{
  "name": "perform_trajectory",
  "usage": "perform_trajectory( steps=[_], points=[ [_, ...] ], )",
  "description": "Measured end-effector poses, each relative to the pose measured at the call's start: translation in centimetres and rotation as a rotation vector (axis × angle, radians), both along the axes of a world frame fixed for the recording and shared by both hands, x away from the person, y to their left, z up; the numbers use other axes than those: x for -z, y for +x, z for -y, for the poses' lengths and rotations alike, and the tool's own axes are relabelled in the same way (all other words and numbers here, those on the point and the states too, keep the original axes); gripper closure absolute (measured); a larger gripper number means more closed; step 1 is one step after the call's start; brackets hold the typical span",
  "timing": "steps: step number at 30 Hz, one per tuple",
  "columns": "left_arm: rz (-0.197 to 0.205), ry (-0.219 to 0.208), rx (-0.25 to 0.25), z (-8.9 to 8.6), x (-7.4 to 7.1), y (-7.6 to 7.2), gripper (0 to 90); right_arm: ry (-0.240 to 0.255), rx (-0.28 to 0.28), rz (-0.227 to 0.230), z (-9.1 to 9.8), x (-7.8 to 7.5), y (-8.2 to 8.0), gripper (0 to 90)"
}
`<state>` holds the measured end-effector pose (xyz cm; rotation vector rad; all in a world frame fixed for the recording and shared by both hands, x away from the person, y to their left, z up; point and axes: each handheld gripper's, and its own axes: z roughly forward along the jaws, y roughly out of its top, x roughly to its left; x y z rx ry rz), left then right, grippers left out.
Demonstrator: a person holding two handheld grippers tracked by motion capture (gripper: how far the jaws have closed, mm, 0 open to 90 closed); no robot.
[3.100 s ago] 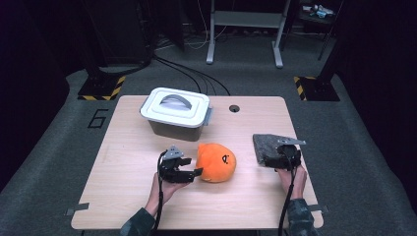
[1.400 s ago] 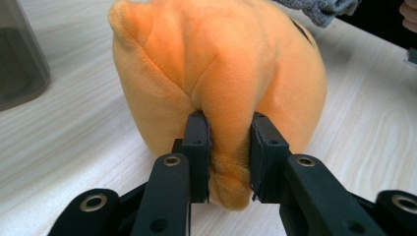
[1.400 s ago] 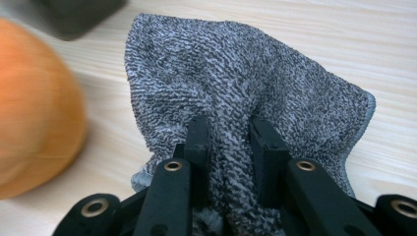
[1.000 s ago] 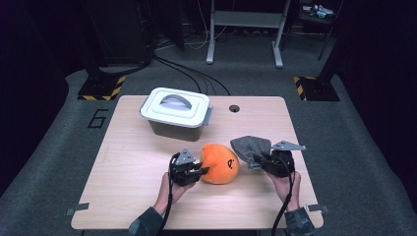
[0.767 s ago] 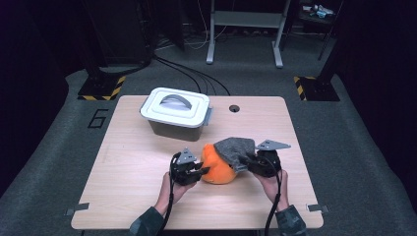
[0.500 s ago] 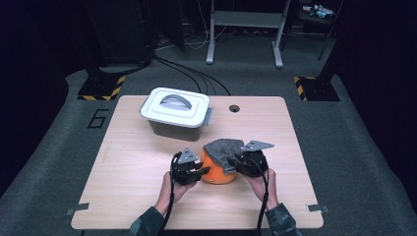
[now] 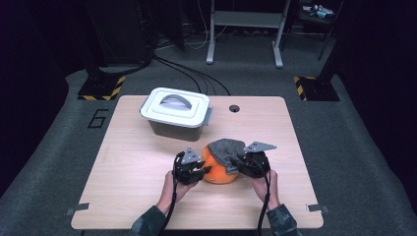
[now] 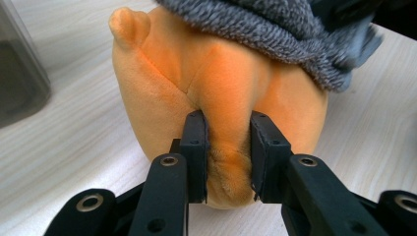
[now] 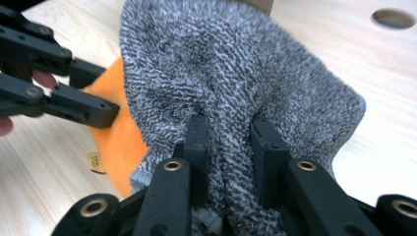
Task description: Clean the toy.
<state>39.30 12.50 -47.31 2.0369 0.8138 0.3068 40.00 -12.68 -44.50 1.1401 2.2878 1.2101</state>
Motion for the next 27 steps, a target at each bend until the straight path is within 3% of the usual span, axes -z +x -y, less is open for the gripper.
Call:
perform_trajectory(
  steps=[3, 5, 6, 9, 12, 21, 24, 27],
  points=[
    [0.021, 0.030, 0.015, 0.5, -0.4, -0.2, 71.4, 0.019, -0.016, 0.029, -0.4, -1.1, -0.3, 72.2],
    [0.020, 0.030, 0.022, 0.7, -0.5, -0.2, 71.6, 0.002, -0.036, 0.035, -1.3, -1.4, -0.3, 72.2],
    [0.023, 0.049, 0.011, 0.8, -0.5, -0.2, 72.0, -0.053, -0.042, 0.038, -2.2, -1.0, -0.1, 72.4],
    [0.010, 0.033, 0.006, 0.5, -0.2, -0.1, 72.7, -0.073, -0.033, 0.037, -2.5, -0.4, 0.0, 72.9],
    [-0.002, 0.017, -0.001, 0.3, 0.0, 0.0, 73.3, -0.068, -0.019, 0.028, -1.9, 0.1, 0.3, 73.5],
    [-0.005, -0.004, 0.009, 0.2, 0.0, 0.2, 72.7, -0.097, 0.100, -0.034, 2.0, 2.1, 0.3, 73.7],
    [0.000, -0.001, 0.007, 0.3, 0.0, 0.1, 72.5, -0.087, 0.121, -0.030, 2.7, 1.5, 0.1, 73.5],
    [-0.001, -0.001, 0.011, 0.2, 0.0, 0.1, 72.4, -0.041, 0.093, 0.012, 2.2, -0.1, -0.3, 73.5]
  ],
)
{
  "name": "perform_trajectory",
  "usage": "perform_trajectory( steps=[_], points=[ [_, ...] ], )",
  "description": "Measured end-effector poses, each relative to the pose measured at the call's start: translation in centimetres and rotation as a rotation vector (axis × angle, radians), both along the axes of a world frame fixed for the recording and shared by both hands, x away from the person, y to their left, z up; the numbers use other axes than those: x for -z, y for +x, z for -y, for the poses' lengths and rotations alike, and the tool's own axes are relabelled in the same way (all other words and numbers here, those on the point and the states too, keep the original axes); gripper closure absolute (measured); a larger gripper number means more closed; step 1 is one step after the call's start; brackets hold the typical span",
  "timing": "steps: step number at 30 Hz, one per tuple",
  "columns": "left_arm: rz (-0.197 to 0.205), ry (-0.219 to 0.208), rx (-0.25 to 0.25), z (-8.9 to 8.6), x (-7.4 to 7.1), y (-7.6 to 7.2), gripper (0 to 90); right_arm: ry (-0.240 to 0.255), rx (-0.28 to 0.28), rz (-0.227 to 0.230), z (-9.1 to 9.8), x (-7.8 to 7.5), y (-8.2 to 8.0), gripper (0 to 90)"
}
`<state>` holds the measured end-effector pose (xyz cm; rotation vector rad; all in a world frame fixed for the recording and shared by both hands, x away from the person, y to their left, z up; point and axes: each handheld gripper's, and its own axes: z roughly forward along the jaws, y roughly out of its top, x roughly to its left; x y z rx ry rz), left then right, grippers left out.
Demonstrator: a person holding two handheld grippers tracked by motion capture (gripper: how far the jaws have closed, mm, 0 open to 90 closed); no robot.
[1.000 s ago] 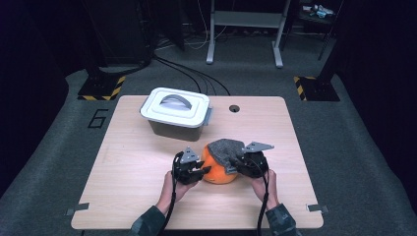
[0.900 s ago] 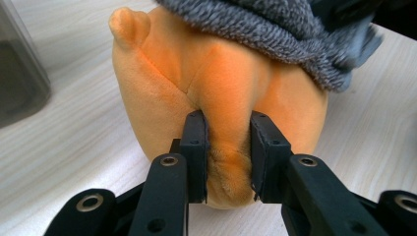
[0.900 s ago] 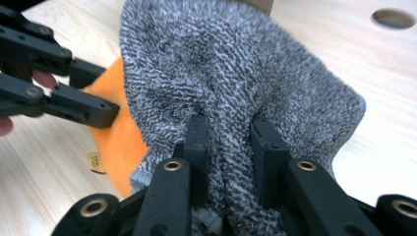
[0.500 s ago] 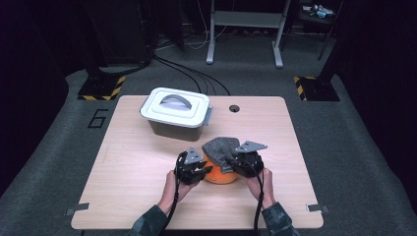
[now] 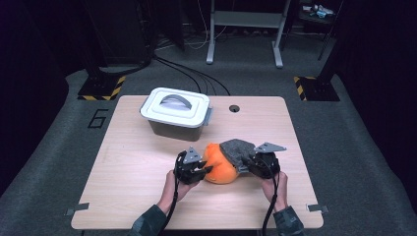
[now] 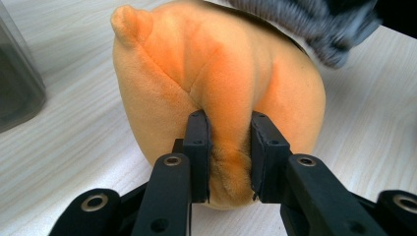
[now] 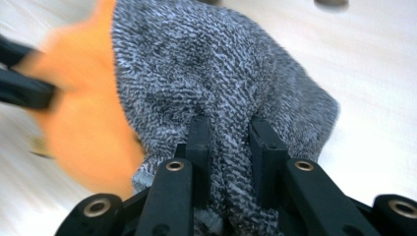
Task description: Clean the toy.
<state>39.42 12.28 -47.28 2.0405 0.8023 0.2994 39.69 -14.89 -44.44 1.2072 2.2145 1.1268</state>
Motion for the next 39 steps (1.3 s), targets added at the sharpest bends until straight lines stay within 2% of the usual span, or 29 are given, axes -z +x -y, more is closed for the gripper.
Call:
perform_trajectory(
  steps=[4, 5, 7, 8, 11, 12, 14, 16, 18, 21, 22, 24, 26, 28, 29, 30, 31, 32, 33, 35, 37, 38, 39],
  points=[
    [0.008, 0.016, 0.015, 0.1, -0.1, -0.1, 72.5, -0.001, -0.080, 0.040, -2.9, -1.6, -0.5, 73.3],
    [0.006, 0.017, 0.014, 0.1, -0.1, -0.2, 72.5, -0.011, -0.089, 0.035, -3.5, -1.7, -0.4, 73.3],
    [0.010, 0.028, 0.010, 0.1, 0.0, -0.2, 72.8, -0.063, -0.093, 0.019, -4.8, -1.0, 0.2, 73.5],
    [0.004, 0.015, 0.005, -0.1, 0.1, -0.3, 72.9, -0.072, -0.089, 0.020, -4.9, -0.6, 0.6, 73.5],
    [-0.002, -0.001, 0.003, -0.3, 0.3, -0.2, 73.1, -0.043, -0.064, 0.001, -4.0, 0.2, 1.3, 73.7],
    [-0.003, -0.001, 0.004, -0.3, 0.4, -0.2, 73.1, -0.059, -0.039, -0.002, -3.7, 0.4, 1.4, 73.7],
    [-0.003, 0.000, 0.008, -0.2, 0.3, -0.2, 73.0, -0.047, -0.016, -0.024, -2.7, 0.8, 1.7, 73.7],
    [-0.004, -0.005, 0.007, -0.2, 0.4, -0.2, 72.9, -0.069, 0.021, -0.038, -1.6, 1.3, 1.9, 73.7],
    [-0.004, -0.010, 0.009, -0.2, 0.4, -0.2, 72.7, -0.066, 0.037, -0.055, -0.7, 1.9, 2.0, 73.6],
    [0.000, -0.008, 0.010, -0.1, 0.3, -0.2, 72.4, -0.063, 0.045, -0.065, 0.0, 2.0, 1.7, 73.5],
    [0.002, -0.002, 0.010, -0.1, 0.3, -0.1, 72.2, -0.050, 0.045, -0.033, 0.2, 1.2, 1.2, 73.4],
    [0.002, 0.003, 0.015, -0.1, 0.2, -0.1, 72.0, -0.034, 0.045, -0.021, 0.0, 0.7, 0.8, 73.4],
    [0.003, 0.006, 0.012, 0.0, 0.1, -0.1, 71.7, -0.012, 0.002, 0.021, -1.0, -0.6, -0.1, 73.3],
    [0.001, 0.007, 0.016, 0.0, 0.0, -0.1, 70.8, -0.025, -0.049, 0.035, -2.7, -1.2, -0.7, 73.3],
    [0.007, 0.019, 0.015, 0.0, 0.0, -0.1, 68.7, -0.072, -0.083, 0.029, -4.2, -0.9, -0.7, 73.3],
    [0.010, 0.020, 0.004, -0.1, 0.0, -0.1, 65.4, -0.114, -0.082, 0.037, -4.8, -0.5, -0.6, 73.4],
    [0.001, 0.009, -0.004, -0.2, 0.0, -0.1, 60.5, -0.126, -0.077, 0.041, -5.1, -0.1, -0.5, 73.4],
    [0.001, 0.009, -0.004, -0.2, 0.0, -0.1, 55.4, -0.113, -0.072, 0.034, -5.1, 0.2, -0.2, 73.5],
    [-0.007, -0.004, -0.004, -0.5, 0.0, -0.1, 55.4, -0.113, -0.072, 0.034, -5.1, 0.2, -0.2, 73.5],
    [-0.011, -0.018, 0.007, -1.0, -0.1, -0.1, 49.9, -0.081, -0.066, 0.020, -4.6, 0.4, 0.2, 73.5],
    [-0.014, 0.003, 0.014, -1.0, 0.1, -0.2, 51.5, -0.080, -0.052, 0.015, -4.3, 0.5, 0.5, 73.5],
    [-0.010, 0.004, 0.019, -1.0, 0.3, -0.3, 59.6, -0.067, -0.052, 0.010, -4.0, 0.6, 0.8, 73.5],
    [-0.010, 0.004, 0.019, -1.0, 0.3, -0.3, 63.3, -0.067, -0.052, 0.010, -4.0, 0.6, 0.8, 73.5]
  ],
)
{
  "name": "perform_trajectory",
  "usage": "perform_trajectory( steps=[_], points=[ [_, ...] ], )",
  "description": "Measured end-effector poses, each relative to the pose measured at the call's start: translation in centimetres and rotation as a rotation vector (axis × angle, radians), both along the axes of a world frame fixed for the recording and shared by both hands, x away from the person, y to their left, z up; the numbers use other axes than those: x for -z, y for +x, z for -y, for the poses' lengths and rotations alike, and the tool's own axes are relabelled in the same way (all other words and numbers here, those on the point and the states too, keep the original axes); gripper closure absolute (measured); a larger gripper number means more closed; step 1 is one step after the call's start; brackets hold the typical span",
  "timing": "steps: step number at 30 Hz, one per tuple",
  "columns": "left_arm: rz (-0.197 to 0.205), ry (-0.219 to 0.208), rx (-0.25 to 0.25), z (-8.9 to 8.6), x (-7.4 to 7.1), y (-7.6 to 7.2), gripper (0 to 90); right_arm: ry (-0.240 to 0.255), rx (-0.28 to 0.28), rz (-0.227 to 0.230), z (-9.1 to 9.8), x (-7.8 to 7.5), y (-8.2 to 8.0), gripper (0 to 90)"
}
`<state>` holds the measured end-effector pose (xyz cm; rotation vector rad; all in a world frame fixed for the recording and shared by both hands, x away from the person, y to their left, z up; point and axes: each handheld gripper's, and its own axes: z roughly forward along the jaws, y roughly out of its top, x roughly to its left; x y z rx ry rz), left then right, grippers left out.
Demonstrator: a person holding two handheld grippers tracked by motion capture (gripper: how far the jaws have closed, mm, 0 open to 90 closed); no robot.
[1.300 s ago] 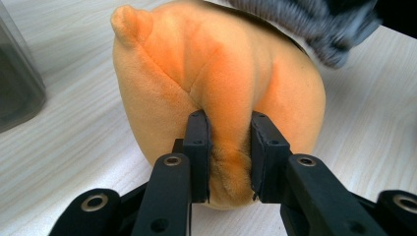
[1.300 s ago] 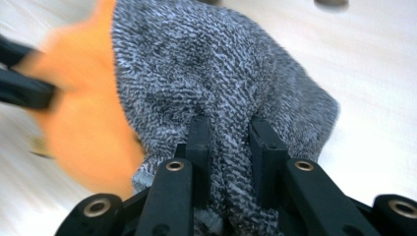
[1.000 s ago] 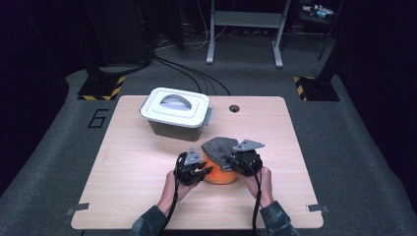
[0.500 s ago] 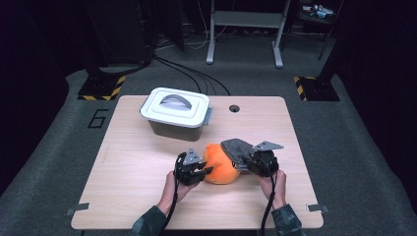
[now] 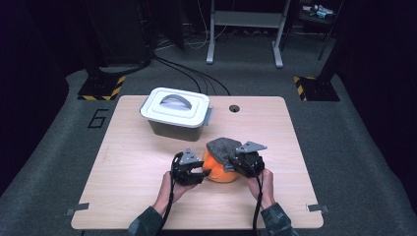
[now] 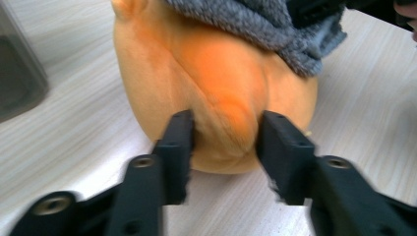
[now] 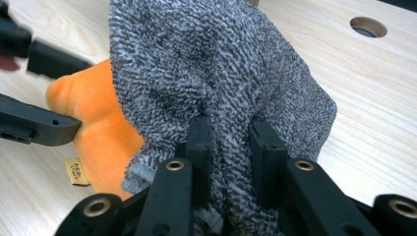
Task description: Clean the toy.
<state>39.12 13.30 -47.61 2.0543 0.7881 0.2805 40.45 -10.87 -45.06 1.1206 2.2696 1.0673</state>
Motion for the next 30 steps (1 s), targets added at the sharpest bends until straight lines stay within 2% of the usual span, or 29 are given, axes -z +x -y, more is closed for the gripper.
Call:
perform_trajectory(
  steps=[3, 4, 5, 7, 8, 9, 10, 11, 12, 14, 15, 16, 18, 20, 24, 25, 26, 27, 29, 30],
  points=[
    [0.003, -0.004, -0.002, 0.3, 0.0, 0.1, 72.1, 0.010, 0.003, 0.015, 0.1, -0.3, -0.2, 73.2],
    [0.001, -0.007, -0.008, 0.4, 0.0, 0.0, 72.1, 0.010, 0.003, 0.015, 0.1, -0.3, -0.2, 73.2],
    [0.005, -0.005, -0.013, 0.4, -0.1, 0.1, 73.8, 0.017, 0.001, 0.047, 0.0, -1.2, -1.0, 73.2],
    [-0.004, -0.012, -0.019, 0.6, -0.3, 0.0, 74.2, 0.025, -0.014, 0.056, -0.2, -1.5, -1.5, 73.2],
    [0.008, 0.000, -0.024, 0.8, -0.3, 0.0, 75.7, -0.014, -0.041, 0.060, -1.3, -1.7, -2.2, 73.2],
    [0.008, 0.000, -0.024, 0.8, -0.3, 0.0, 76.3, -0.074, -0.051, 0.074, -1.7, -1.4, -2.3, 73.3],
    [0.004, 0.004, -0.025, 0.8, -0.4, 0.0, 76.3, -0.074, -0.051, 0.074, -1.7, -1.4, -2.3, 73.3],
    [0.002, 0.006, -0.026, 0.7, -0.3, 0.0, 77.1, -0.101, -0.039, 0.080, -2.1, -1.0, -2.3, 73.5],
    [-0.003, -0.006, -0.029, 0.6, -0.2, 0.0, 77.6, -0.106, -0.041, 0.080, -2.0, -0.7, -2.1, 73.5],
    [-0.005, -0.009, -0.027, 0.5, -0.2, 0.0, 78.0, -0.080, -0.033, 0.065, -1.2, -0.4, -1.8, 73.7],
    [-0.006, -0.011, -0.026, 0.5, -0.2, 0.0, 78.0, -0.074, -0.005, 0.055, -0.7, -0.1, -1.8, 73.7],
    [-0.008, -0.014, -0.024, 0.5, -0.2, 0.0, 77.9, -0.083, -0.005, 0.051, -0.2, 0.0, -1.7, 73.7],
    [-0.007, -0.019, -0.025, 0.5, -0.2, 0.1, 77.8, -0.087, 0.037, 0.034, 1.0, 0.6, -1.6, 73.8],
    [-0.017, -0.034, -0.023, 0.5, -0.1, 0.1, 77.9, -0.068, 0.096, -0.011, 2.9, 1.9, -1.2, 73.7],
    [-0.004, -0.030, -0.015, 0.6, -0.2, 0.1, 77.8, -0.053, 0.121, -0.046, 4.1, 2.3, -1.0, 73.3],
    [-0.010, -0.031, -0.011, 0.6, -0.2, 0.2, 77.8, -0.052, 0.118, -0.034, 4.4, 1.9, -1.1, 73.2],
    [-0.011, -0.033, -0.011, 0.6, -0.2, 0.2, 77.8, -0.023, 0.127, -0.010, 4.4, 1.2, -1.4, 73.1],
    [-0.011, -0.031, -0.009, 0.6, -0.2, 0.2, 77.8, -0.015, 0.113, 0.008, 4.4, 0.7, -1.6, 73.0],
    [-0.011, -0.034, -0.009, 0.7, -0.2, 0.2, 77.8, 0.015, 0.081, 0.045, 3.2, -0.7, -2.2, 72.9],
    [-0.010, -0.033, -0.010, 0.7, -0.2, 0.2, 77.8, 0.011, 0.030, 0.055, 1.8, -1.2, -2.3, 72.9]
  ],
)
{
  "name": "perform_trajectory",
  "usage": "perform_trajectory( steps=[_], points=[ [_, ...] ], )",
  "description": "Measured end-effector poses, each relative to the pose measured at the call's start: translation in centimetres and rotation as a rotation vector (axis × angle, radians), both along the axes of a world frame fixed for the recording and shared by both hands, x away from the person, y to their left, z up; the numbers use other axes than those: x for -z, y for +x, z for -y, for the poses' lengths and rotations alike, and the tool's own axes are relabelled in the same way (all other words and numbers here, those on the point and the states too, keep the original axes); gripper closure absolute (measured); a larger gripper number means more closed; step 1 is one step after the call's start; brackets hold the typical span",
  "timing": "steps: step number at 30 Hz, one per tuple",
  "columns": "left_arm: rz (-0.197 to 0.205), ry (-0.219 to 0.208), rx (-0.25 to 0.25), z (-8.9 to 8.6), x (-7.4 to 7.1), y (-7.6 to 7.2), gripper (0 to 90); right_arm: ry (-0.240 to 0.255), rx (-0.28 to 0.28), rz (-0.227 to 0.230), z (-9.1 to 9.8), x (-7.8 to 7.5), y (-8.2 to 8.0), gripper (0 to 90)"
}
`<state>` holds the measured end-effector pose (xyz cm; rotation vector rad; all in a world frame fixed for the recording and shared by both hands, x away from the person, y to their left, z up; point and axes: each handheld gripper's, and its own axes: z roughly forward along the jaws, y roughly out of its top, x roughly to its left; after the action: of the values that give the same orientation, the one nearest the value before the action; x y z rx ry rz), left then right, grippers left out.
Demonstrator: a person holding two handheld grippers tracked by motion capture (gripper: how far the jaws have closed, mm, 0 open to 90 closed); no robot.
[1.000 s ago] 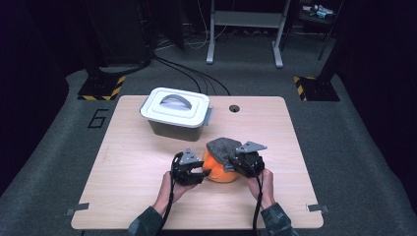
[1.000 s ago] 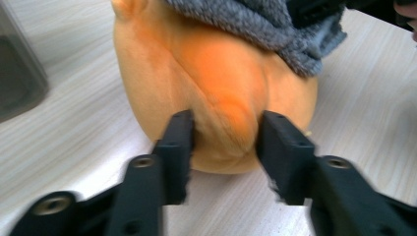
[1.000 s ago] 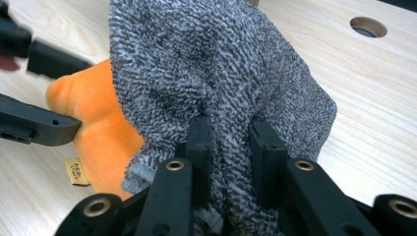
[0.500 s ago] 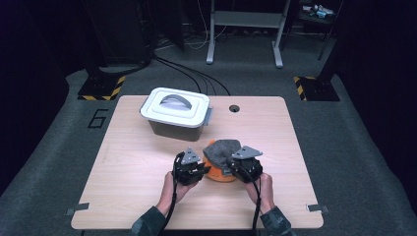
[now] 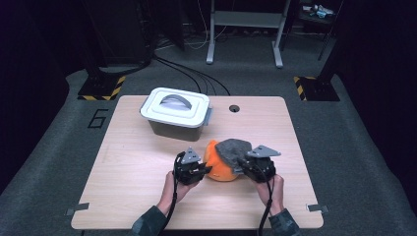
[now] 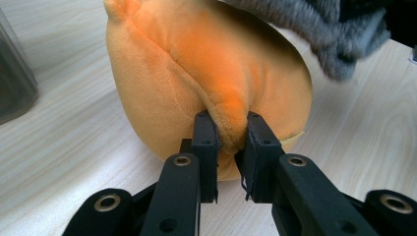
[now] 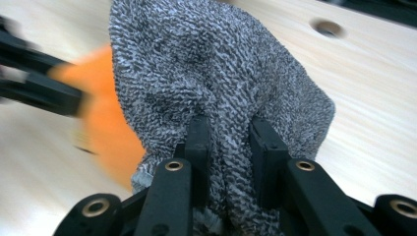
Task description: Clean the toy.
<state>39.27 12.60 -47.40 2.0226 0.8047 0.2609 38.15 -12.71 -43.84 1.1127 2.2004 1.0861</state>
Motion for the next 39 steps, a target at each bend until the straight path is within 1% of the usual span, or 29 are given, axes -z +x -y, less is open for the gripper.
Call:
perform_trajectory(
  steps=[1, 2, 3, 4, 5, 7, 9, 11, 12, 13, 14, 15, 16, 17, 18, 19, 20, 22, 25, 27, 28, 29, 30, 31, 32, 33, 35, 36, 39],
  points=[
    [-0.001, -0.002, -0.002, 0.0, 0.0, 0.0, 77.8, 0.000, 0.000, 0.000, 0.0, 0.0, 0.0, 72.9],
    [-0.003, -0.002, -0.003, 0.0, 0.0, 0.0, 77.8, -0.013, -0.019, -0.004, -0.8, 0.0, 0.1, 72.9],
    [0.001, 0.009, -0.007, -0.1, 0.0, 0.0, 77.8, -0.038, -0.022, -0.019, -1.6, 0.3, 0.3, 73.0],
    [-0.002, 0.010, -0.013, -0.1, 0.1, 0.0, 77.8, -0.060, -0.027, -0.015, -2.1, 0.7, 0.6, 73.1],
    [-0.011, 0.002, -0.012, -0.3, 0.2, 0.1, 77.8, -0.065, -0.030, -0.013, -2.2, 1.0, 0.8, 73.1],
    [-0.013, -0.006, -0.007, -0.5, 0.3, 0.2, 77.2, -0.024, -0.026, -0.044, -1.6, 1.5, 1.3, 73.5],
    [-0.005, -0.005, -0.005, -0.3, 0.3, 0.2, 75.5, -0.020, -0.030, -0.054, -1.4, 1.7, 1.4, 73.5],
    [0.017, 0.012, -0.007, -0.2, 0.1, 0.2, 67.3, -0.021, -0.031, -0.057, -1.3, 1.8, 1.5, 73.6],
    [0.012, 0.021, -0.013, -0.3, 0.0, 0.2, 61.0, -0.023, -0.029, -0.062, -1.2, 1.8, 1.6, 73.6],
    [0.008, 0.020, -0.013, -0.4, 0.0, 0.3, 49.7, -0.025, -0.023, -0.063, -1.0, 1.9, 1.7, 73.6],
    [0.006, 0.022, -0.018, -0.6, 0.1, 0.4, 47.4, -0.018, -0.027, -0.062, -0.8, 2.0, 1.9, 73.6],
    [0.003, 0.024, -0.026, -0.8, 0.2, 0.5, 47.4, -0.018, -0.027, -0.062, -0.8, 2.0, 1.9, 73.6],
    [-0.011, 0.023, -0.023, -0.9, 0.3, 0.7, 45.3, -0.001, -0.022, -0.074, -0.7, 2.1, 1.9, 73.6],
    [-0.019, 0.010, 0.004, -0.9, 0.5, 0.9, 45.8, 0.002, -0.026, -0.069, -0.6, 2.1, 2.0, 73.6],
    [-0.017, 0.019, 0.009, -0.8, 0.6, 0.9, 47.2, 0.000, -0.028, -0.072, -0.5, 2.1, 2.1, 73.6],
    [-0.011, 0.024, 0.029, -0.4, 0.7, 0.9, 50.1, 0.001, -0.028, -0.074, -0.6, 2.1, 2.1, 73.6],
    [0.003, 0.040, 0.046, -0.2, 0.6, 0.9, 57.6, -0.003, -0.033, -0.068, -0.6, 2.1, 2.2, 73.6],
    [0.017, 0.055, 0.043, 0.3, 0.5, 0.8, 66.7, -0.002, -0.022, -0.069, -0.7, 2.1, 2.2, 73.5],
    [0.010, 0.041, 0.015, 0.6, 0.5, 0.7, 74.7, -0.010, -0.017, -0.052, -0.7, 1.5, 2.0, 73.1],
    [-0.001, 0.041, 0.010, 0.6, 0.6, 0.7, 76.3, -0.006, -0.008, -0.019, -0.9, 0.6, 1.4, 72.9],
    [-0.003, 0.041, 0.014, 0.7, 0.6, 0.7, 77.9, -0.005, -0.015, -0.001, -1.1, 0.1, 1.0, 72.9],
    [-0.006, 0.044, 0.009, 0.9, 0.7, 0.6, 78.7, 0.007, -0.037, 0.009, -1.6, -0.3, 0.6, 72.9],
    [0.004, 0.049, 0.009, 0.9, 0.7, 0.6, 79.3, -0.013, -0.056, 0.012, -2.4, -0.6, 0.0, 72.9],
    [0.004, 0.048, 0.006, 1.0, 0.7, 0.6, 79.6, -0.044, -0.060, 0.010, -2.9, -0.6, -0.2, 72.9],
    [0.004, 0.046, 0.001, 1.0, 0.7, 0.6, 79.7, -0.095, -0.070, 0.019, -3.5, -0.3, -0.3, 73.0],
    [-0.001, 0.047, -0.003, 1.0, 0.7, 0.6, 80.2, -0.117, -0.053, 0.019, -3.9, 0.1, -0.2, 73.0],
    [-0.008, 0.031, -0.006, 0.8, 0.8, 0.6, 81.9, -0.103, -0.049, 0.006, -3.5, 0.7, 0.2, 73.1],
    [-0.002, 0.027, -0.008, 0.8, 0.7, 0.6, 83.3, -0.082, -0.044, 0.000, -3.2, 0.8, 0.3, 73.1],
    [0.006, 0.025, -0.007, 0.8, 0.7, 0.6, 84.4, -0.079, -0.015, -0.009, -2.2, 0.9, 0.6, 73.1]
  ],
)
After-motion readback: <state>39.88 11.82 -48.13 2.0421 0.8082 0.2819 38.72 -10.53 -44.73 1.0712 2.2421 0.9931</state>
